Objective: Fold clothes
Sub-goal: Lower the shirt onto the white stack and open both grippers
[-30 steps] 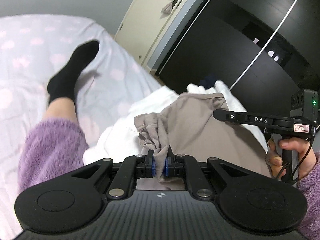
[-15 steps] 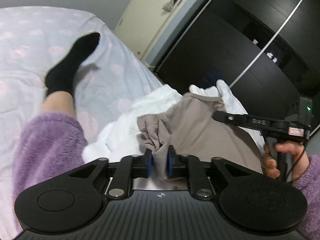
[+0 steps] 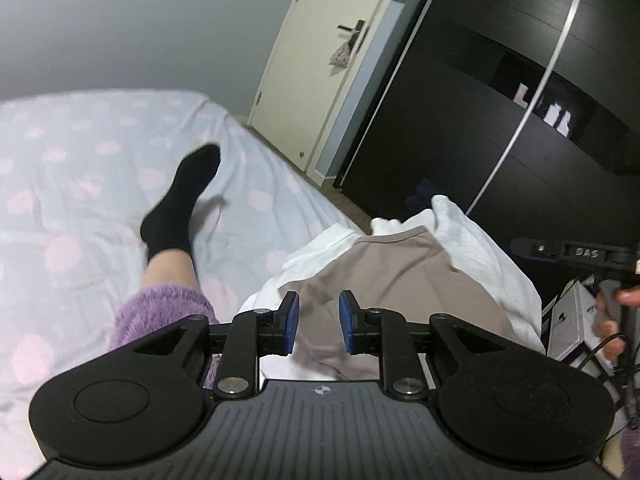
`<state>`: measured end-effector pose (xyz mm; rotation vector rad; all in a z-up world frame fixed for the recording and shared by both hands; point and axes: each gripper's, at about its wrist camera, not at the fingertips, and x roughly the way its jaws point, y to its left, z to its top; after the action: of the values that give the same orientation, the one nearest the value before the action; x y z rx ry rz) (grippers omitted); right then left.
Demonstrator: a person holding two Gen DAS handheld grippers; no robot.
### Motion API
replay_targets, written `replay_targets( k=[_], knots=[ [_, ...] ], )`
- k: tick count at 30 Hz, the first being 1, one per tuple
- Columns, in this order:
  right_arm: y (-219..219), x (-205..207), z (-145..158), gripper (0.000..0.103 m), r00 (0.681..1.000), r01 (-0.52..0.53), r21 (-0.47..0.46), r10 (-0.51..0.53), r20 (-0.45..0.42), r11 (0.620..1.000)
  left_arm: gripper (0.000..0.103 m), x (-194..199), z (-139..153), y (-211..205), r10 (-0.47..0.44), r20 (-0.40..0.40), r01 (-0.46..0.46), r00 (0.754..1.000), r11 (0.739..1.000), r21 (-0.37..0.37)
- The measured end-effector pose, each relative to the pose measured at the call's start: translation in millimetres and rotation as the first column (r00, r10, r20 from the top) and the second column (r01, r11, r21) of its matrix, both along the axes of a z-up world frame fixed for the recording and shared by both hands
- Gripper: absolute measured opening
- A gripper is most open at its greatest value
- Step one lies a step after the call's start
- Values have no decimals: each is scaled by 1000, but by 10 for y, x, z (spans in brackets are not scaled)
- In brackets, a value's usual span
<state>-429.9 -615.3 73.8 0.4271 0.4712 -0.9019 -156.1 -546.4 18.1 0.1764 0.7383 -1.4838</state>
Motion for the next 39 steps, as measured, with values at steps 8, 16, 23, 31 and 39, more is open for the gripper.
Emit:
replay_targets(
  k=[8,16,23,31,39],
  knots=[
    [943,-201,411,70,999,-15,-95,18,34,995,51,-605,437,402,-53,219,73,974,994,-83],
    [1772,-313,454,90,995,48,-147,-35,88,988,76,-1058,404,718,-73,273,99,959,992,-83],
    [2331,-286,217,101,994,94,-195,-82,68,976,76,-1243,186,880,-103,287,119,952,992,-38],
    [2480,-282,-172,101,990,137,-141,-133,35,981,76,-1302,55,973,-93,286,98,954,995,-4],
    [2490,-243,-224,101,991,129,-136,-126,34,982,76,-1322,28,955,-76,303,74,950,997,17]
  ],
)
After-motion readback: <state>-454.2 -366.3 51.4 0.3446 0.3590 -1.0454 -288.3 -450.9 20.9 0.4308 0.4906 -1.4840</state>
